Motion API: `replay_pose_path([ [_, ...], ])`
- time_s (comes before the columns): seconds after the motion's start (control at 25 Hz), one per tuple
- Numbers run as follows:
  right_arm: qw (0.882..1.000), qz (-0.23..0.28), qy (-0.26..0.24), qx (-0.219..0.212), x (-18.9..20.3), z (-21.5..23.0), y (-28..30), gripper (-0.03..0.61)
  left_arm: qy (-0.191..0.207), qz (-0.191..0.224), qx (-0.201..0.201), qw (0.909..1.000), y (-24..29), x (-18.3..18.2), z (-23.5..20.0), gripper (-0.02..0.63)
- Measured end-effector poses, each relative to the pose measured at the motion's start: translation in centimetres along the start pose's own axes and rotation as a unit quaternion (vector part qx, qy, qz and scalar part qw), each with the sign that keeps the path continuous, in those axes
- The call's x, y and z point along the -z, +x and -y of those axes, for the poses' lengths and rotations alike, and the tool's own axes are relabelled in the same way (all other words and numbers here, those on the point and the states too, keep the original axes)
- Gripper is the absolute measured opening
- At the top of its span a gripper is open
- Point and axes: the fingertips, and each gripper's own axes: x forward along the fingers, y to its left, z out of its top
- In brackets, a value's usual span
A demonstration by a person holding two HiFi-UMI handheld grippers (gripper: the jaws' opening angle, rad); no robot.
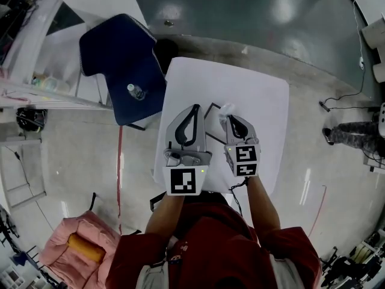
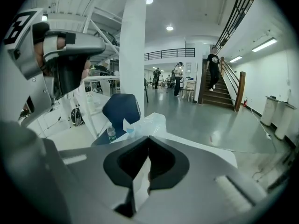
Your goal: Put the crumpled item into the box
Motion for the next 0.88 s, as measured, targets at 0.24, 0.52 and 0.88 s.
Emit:
replay_pose_path([
  [0.24,0.998,-0.056,-0.006,-0.021,3.4,-0.5,2.3,0.003,0.0,-0.001,-0.004,1.0,0.1,0.9,-0.5,0.003],
  [0.52,0.993,-0.108,-0.011,-0.035,6.5,-0.5,4.1,0.003,0.006,0.0,-0.005,1.0,0.5,1.5,-0.8,0.003],
  [0.88,0.98,-0.187,-0.032,-0.061,11.2,-1.1,6.1,0.005,0.003,-0.002,-0.005,1.0,1.0,2.8,-1.4,0.003],
])
